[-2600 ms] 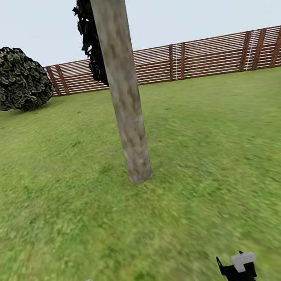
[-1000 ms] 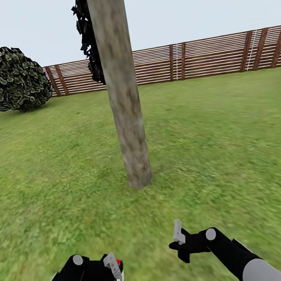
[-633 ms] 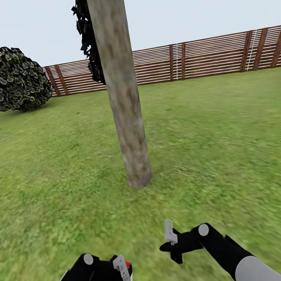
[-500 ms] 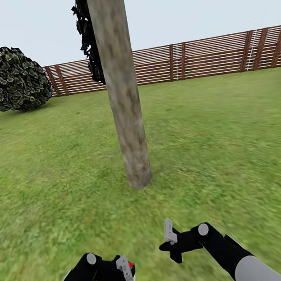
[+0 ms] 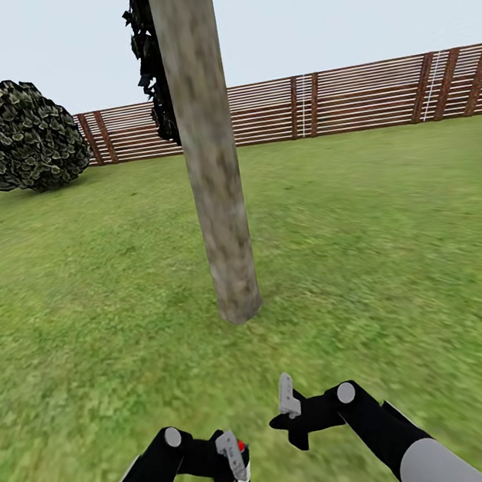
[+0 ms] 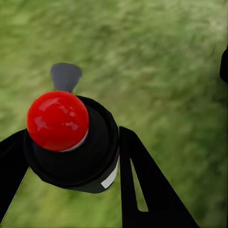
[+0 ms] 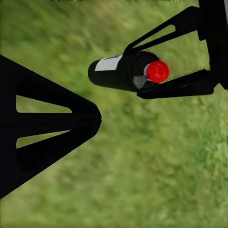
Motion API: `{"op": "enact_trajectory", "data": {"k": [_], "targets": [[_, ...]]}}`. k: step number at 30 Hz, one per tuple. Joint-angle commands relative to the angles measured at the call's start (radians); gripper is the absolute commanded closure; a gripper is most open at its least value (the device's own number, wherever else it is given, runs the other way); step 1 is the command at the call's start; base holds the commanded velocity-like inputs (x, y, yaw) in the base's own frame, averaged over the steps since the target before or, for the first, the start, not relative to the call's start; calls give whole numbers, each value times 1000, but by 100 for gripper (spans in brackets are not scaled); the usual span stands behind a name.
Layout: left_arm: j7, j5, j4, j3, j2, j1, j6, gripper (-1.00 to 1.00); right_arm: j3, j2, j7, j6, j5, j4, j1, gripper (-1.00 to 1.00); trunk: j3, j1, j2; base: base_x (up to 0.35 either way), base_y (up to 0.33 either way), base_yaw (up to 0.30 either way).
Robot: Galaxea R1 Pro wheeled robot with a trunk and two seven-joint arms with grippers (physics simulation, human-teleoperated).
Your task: In the garden, pick up the pesticide atomizer on the floor and spray pesticide onto both trees until each tree trunk is fully covered.
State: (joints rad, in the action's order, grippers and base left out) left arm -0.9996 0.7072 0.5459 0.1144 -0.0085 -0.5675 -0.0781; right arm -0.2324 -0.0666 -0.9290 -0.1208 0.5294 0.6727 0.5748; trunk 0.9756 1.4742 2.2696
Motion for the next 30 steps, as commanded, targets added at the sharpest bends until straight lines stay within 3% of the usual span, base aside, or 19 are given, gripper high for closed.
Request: {"op": "enact_trajectory", "data": {"k": [1, 6, 16, 22, 30], "targets": [[-2, 9, 7, -1, -4, 0, -8, 100, 1, 0, -1, -10, 11, 1, 0, 100, 1, 0, 0, 0, 0, 0], [-1, 9, 20, -1, -19, 0, -8, 100, 1, -1, -1, -10, 11, 1, 0, 100, 1, 0, 0, 0, 0, 0], [-1, 9, 22, -1, -21, 0, -12, 100, -2, -2, -1, -10, 11, 1, 0, 100, 1, 0, 0, 0, 0, 0], [-1, 8, 40, -1, -25, 0, -14, 100, -72, -2, 0, -10, 11, 3, 0, 100, 1, 0, 0, 0, 0, 0], [-2, 7, 41, -1, -28, 0, -17, 100, -74, -2, 1, -10, 11, 2, 0, 100, 1, 0, 0, 0, 0, 0]]}}
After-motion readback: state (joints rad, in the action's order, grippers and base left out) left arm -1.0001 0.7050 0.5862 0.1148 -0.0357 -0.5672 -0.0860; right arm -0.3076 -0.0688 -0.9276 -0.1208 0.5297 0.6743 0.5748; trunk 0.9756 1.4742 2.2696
